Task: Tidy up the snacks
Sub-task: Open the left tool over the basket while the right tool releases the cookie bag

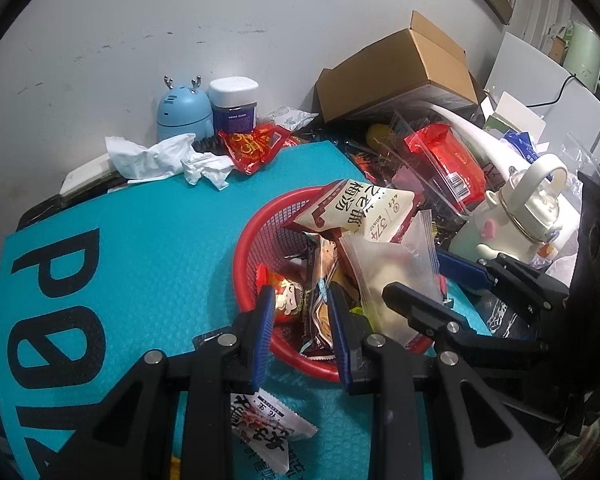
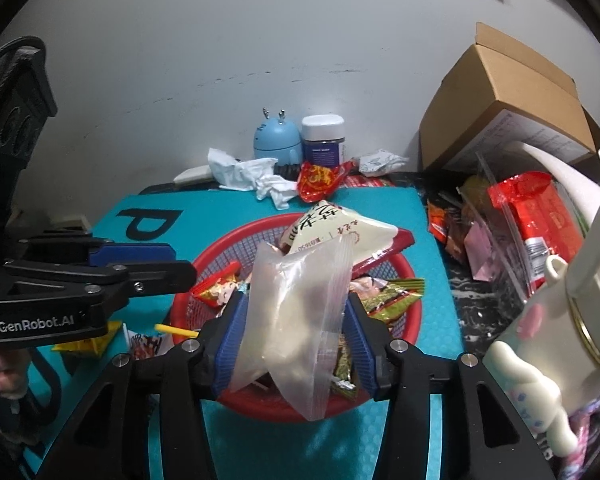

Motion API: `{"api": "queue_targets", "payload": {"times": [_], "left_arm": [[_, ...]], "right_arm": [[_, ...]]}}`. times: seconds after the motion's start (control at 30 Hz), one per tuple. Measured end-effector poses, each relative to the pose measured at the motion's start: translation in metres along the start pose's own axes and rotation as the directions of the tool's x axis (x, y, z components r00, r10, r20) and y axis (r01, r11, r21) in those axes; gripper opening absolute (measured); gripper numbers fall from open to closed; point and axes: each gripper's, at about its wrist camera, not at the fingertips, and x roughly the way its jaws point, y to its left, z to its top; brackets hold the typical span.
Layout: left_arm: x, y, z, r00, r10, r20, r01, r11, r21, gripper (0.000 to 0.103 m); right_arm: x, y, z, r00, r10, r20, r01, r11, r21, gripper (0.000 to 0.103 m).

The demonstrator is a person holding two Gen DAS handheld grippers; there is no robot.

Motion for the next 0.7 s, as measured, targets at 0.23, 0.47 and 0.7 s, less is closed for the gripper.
{"api": "queue_targets", "payload": {"times": [0.23, 0.47, 0.7], "left_arm": [[-0.028, -0.003, 0.002, 0.998, 0.022, 0.053, -0.023, 1.000, 0.001, 0.026], [-0.072, -0.013, 0.004, 0.990, 0.038, 0.135, -0.040, 0.999, 0.016, 0.026], [-0.121, -0.024, 0.000, 0.974, 0.052, 0.220, -0.060, 0.998, 0.028, 0.026]], "right_arm": [[-0.022, 0.006, 0.009, 0.999, -0.025, 0.027, 0.025, 1.000, -0.007, 0.053], [-0.066, 0.016, 0.022, 0.994, -0.041, 0.098, 0.043, 0.999, -0.021, 0.053], [-0.117, 0.032, 0.032, 0.980, -0.069, 0.185, 0.077, 0.996, -0.034, 0.057]]}}
